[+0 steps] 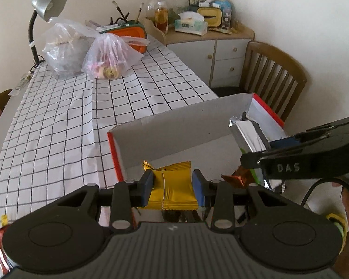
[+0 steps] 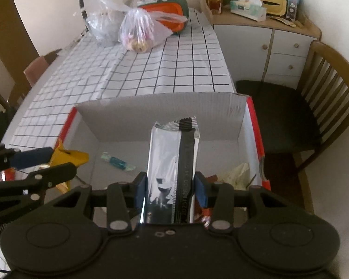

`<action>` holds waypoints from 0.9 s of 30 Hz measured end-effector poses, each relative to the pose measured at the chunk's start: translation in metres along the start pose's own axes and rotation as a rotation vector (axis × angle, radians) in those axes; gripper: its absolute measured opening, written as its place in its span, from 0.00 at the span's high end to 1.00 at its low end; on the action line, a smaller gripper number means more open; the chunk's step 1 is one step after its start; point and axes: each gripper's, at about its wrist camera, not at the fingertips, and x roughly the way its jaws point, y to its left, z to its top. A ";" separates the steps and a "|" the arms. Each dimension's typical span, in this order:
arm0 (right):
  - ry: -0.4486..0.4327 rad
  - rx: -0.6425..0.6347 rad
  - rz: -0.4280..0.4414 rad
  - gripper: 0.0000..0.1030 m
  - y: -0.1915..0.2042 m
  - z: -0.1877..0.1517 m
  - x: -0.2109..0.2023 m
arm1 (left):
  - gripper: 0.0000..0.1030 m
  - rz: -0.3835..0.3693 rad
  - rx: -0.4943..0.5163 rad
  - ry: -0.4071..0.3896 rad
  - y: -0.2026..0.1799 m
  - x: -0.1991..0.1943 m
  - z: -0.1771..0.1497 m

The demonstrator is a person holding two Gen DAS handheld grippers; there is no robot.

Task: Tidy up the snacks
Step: 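Lift both held packets and carry them over the red box, then lower the packets into the box and open both tools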

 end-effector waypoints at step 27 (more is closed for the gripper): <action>0.089 -0.022 -0.012 0.59 -0.018 0.007 0.028 | 0.65 -0.021 0.010 0.304 -0.012 0.084 0.006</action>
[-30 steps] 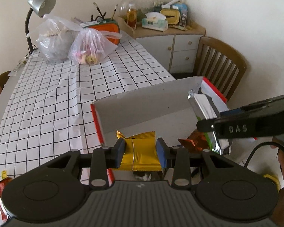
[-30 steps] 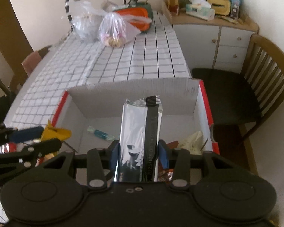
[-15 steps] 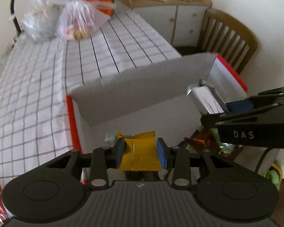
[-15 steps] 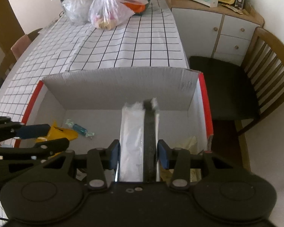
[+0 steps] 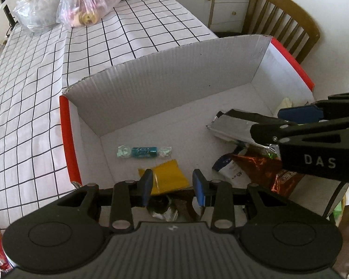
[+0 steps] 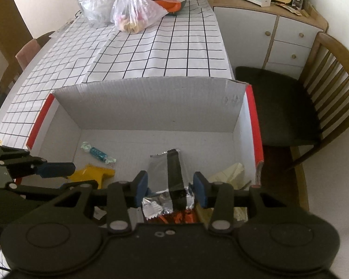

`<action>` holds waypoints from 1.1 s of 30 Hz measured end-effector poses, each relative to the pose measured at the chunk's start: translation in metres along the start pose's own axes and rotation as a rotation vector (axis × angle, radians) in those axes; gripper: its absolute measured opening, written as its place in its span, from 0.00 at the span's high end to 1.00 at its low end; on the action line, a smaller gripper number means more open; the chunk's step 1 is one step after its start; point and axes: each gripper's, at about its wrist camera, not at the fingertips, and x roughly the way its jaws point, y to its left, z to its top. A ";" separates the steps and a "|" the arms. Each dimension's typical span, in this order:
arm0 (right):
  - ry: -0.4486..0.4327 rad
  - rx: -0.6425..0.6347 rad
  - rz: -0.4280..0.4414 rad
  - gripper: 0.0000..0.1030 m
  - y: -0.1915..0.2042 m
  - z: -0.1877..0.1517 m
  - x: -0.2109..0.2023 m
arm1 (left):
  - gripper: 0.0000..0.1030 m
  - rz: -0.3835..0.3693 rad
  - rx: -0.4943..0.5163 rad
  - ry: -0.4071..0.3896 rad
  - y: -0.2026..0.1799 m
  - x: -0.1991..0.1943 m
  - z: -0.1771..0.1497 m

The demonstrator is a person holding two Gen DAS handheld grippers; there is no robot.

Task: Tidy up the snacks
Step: 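Lower the packets into the box and open both tools, then withdraw both tools from the box toward the remaining snacks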

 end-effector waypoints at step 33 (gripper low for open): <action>-0.214 -0.023 0.160 0.25 0.036 -0.048 -0.102 | 0.40 -0.021 -0.074 -0.288 0.014 -0.118 -0.058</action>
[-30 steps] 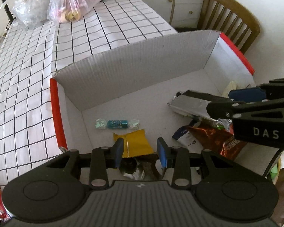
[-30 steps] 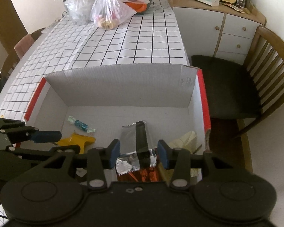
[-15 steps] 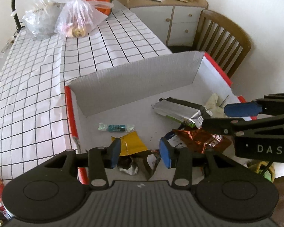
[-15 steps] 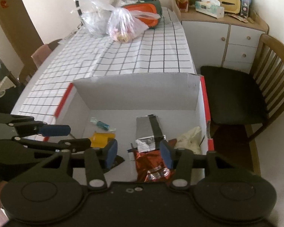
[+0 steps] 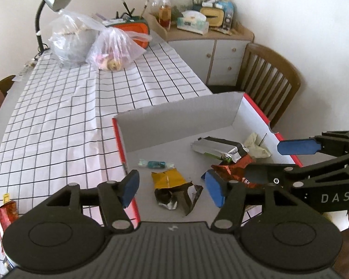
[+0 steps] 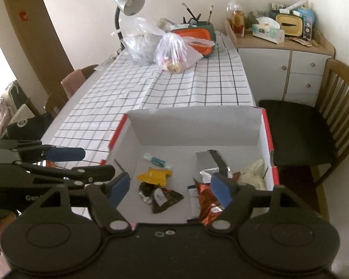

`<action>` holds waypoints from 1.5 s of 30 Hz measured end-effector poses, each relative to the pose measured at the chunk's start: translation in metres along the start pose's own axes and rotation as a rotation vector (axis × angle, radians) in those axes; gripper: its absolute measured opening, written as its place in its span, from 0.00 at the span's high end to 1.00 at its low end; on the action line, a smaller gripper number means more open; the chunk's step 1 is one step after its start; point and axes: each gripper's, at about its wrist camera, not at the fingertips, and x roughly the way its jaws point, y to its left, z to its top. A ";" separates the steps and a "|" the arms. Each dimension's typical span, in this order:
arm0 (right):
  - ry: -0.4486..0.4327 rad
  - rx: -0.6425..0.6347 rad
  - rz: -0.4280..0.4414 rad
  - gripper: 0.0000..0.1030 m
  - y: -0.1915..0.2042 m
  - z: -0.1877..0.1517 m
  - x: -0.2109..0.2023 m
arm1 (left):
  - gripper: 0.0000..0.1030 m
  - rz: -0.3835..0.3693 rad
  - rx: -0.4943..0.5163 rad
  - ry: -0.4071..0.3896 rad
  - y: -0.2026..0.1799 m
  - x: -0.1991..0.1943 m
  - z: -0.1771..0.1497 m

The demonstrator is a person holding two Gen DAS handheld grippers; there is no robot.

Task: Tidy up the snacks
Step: 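Withdraw both tools from the box toward the remaining snacks, then grasp the black sesame snack bag with the left tool while the right tool grasps the blue biscuit pack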

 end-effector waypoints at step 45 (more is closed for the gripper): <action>-0.032 -0.035 0.005 0.01 0.220 -0.051 0.069 | 0.23 0.195 -0.263 -0.044 0.252 -0.079 -0.130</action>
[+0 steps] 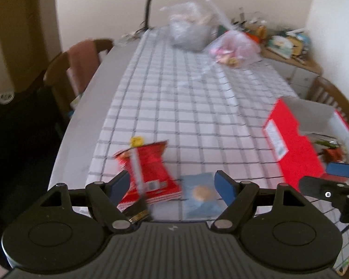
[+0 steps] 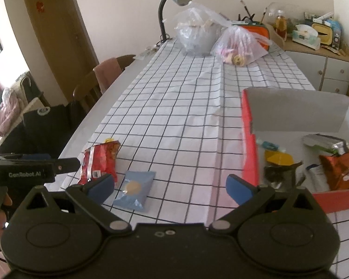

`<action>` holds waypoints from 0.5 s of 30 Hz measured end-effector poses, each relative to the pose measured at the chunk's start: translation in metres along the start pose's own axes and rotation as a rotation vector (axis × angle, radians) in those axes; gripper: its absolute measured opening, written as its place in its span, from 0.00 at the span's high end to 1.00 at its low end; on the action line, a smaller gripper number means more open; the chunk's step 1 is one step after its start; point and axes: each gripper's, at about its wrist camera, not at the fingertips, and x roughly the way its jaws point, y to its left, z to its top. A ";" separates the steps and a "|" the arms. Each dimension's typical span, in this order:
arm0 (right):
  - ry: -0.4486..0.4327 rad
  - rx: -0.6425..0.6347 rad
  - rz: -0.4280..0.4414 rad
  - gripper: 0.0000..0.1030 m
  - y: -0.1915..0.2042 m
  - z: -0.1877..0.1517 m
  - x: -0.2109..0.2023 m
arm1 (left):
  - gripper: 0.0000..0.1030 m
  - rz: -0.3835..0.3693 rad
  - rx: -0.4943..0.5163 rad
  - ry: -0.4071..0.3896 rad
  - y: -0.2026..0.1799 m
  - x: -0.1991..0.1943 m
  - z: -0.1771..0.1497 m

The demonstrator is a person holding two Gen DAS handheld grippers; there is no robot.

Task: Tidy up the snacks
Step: 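Grasp the black sesame snack bag with the left tool while the right tool grasps the blue biscuit pack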

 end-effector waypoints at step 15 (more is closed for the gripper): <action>0.159 -0.032 -0.003 0.06 0.036 -0.006 0.076 | 0.23 0.069 -0.097 0.178 0.041 0.052 -0.038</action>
